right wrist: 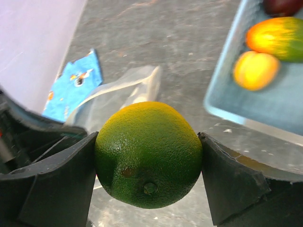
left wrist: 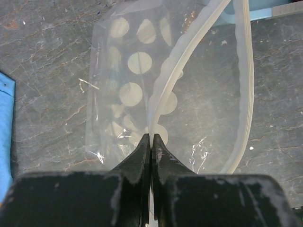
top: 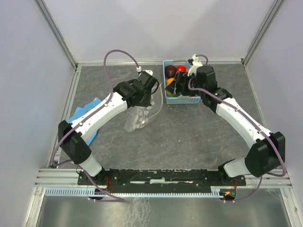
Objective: Place the food in the zip-top bag and seal the zipper
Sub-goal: Place the fake fruit in the zipper food storage bag.
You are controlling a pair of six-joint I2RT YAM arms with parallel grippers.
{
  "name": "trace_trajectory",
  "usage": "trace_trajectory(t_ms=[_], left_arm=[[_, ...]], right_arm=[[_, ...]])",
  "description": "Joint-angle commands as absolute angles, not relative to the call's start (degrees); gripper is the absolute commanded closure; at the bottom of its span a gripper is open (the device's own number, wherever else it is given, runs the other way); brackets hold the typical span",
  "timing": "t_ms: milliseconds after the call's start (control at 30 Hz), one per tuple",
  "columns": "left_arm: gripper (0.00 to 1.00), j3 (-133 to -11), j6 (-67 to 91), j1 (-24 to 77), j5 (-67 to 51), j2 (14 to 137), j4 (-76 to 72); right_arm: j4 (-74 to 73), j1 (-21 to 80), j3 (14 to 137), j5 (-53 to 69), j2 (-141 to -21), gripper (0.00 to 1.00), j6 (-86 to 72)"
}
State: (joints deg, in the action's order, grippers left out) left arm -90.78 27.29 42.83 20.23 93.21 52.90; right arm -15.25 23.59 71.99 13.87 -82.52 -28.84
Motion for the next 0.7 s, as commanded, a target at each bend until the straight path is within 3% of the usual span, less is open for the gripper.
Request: trace_trajectory(t_ms=[0, 367, 667], left_arm=[[0.97, -90.8, 25.8, 42.8, 17.8, 89.8, 49.9], [0.97, -89.3, 26.8, 42.8, 12.8, 88.3, 47.7], [0.97, -87.6, 27.8, 42.9, 10.3, 87.0, 46.3]], right_arm=[[-0.2, 26.9, 66.7, 18.1, -77.9, 0.28, -34.4], [18.4, 32.8, 55.0, 19.2, -78.3, 0.27, -38.3], [17.8, 34.3, 52.2, 18.4, -81.6, 0.24, -36.2]])
